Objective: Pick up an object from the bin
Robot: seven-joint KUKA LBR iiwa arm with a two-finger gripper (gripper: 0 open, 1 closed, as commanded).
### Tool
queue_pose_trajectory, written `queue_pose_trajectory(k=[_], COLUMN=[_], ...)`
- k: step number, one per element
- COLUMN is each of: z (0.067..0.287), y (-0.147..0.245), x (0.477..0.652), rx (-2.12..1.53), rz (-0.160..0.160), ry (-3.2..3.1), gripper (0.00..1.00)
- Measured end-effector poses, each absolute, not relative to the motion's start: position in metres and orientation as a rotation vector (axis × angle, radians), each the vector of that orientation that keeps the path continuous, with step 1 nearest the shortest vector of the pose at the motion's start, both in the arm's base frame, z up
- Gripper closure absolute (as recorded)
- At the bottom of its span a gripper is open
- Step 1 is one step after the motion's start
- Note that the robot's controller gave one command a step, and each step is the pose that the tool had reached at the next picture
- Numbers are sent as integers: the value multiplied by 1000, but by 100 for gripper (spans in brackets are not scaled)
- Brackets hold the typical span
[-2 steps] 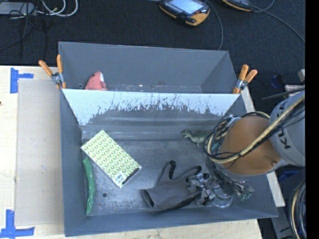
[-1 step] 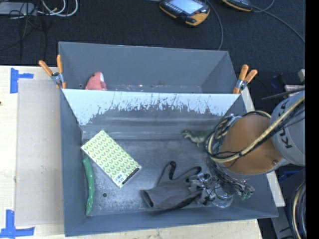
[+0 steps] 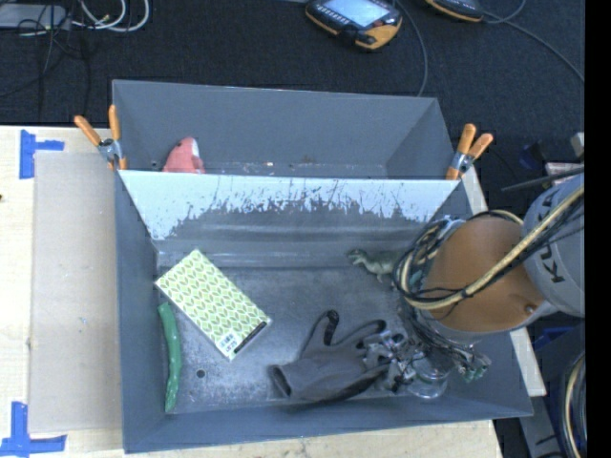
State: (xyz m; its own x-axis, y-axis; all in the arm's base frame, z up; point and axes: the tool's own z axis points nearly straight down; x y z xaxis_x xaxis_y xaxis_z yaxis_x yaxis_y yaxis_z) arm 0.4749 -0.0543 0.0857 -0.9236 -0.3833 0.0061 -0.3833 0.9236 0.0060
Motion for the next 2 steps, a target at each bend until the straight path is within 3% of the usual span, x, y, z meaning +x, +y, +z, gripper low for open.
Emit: queue_pose_trajectory(k=[2], z=[107], y=[-54], x=[476], rx=[611], rz=[-6], ry=[-3079], gripper=[100])
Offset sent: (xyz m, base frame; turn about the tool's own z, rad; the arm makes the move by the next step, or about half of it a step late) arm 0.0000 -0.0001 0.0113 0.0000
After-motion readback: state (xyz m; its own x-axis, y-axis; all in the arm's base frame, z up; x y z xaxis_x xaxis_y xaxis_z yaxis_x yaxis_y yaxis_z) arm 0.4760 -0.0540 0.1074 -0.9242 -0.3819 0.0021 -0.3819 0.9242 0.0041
